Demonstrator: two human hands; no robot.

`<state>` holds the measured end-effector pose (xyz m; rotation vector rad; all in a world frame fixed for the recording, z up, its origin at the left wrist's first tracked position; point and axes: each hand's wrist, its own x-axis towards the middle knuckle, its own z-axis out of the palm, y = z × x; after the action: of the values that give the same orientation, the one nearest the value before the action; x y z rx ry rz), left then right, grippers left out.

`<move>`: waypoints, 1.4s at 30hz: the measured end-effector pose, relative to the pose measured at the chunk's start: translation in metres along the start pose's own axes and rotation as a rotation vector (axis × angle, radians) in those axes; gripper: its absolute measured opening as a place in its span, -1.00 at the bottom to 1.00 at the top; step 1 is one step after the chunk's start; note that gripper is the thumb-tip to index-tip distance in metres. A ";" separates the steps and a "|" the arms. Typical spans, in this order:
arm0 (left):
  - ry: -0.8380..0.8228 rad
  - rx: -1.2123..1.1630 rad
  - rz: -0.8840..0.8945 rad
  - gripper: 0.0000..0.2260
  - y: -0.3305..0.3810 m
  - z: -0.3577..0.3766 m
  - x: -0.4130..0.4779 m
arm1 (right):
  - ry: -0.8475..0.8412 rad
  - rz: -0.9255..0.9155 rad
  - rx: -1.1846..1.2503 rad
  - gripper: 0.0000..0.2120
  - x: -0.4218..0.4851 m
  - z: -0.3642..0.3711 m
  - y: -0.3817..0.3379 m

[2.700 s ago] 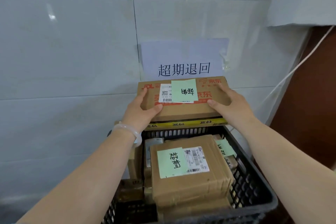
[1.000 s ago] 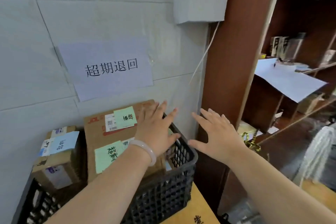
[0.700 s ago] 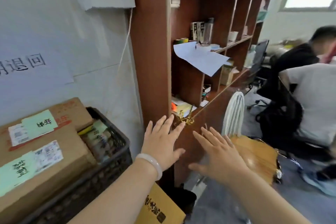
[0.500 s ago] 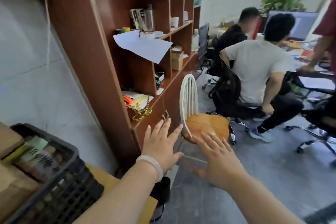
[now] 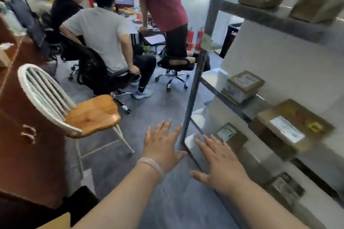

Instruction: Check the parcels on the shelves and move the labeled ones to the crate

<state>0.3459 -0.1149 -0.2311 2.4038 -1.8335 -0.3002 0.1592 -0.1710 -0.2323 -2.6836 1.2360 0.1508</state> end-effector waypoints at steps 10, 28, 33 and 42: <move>-0.057 0.053 0.406 -0.27 0.182 0.045 -0.042 | 0.096 0.340 0.111 -0.09 -0.172 0.027 0.114; -0.295 0.063 0.836 -0.28 0.494 0.191 -0.240 | 0.135 0.858 0.314 -0.04 -0.545 0.139 0.263; -0.386 0.070 0.890 -0.30 0.535 0.243 -0.260 | 0.120 0.972 0.393 -0.04 -0.585 0.184 0.291; -0.623 -0.049 0.857 -0.34 0.616 0.389 -0.249 | 0.154 1.193 0.619 -0.25 -0.588 0.297 0.356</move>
<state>-0.3827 -0.0254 -0.4634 1.3367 -2.8262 -1.0338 -0.4975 0.1004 -0.4681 -1.2176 2.2719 -0.2514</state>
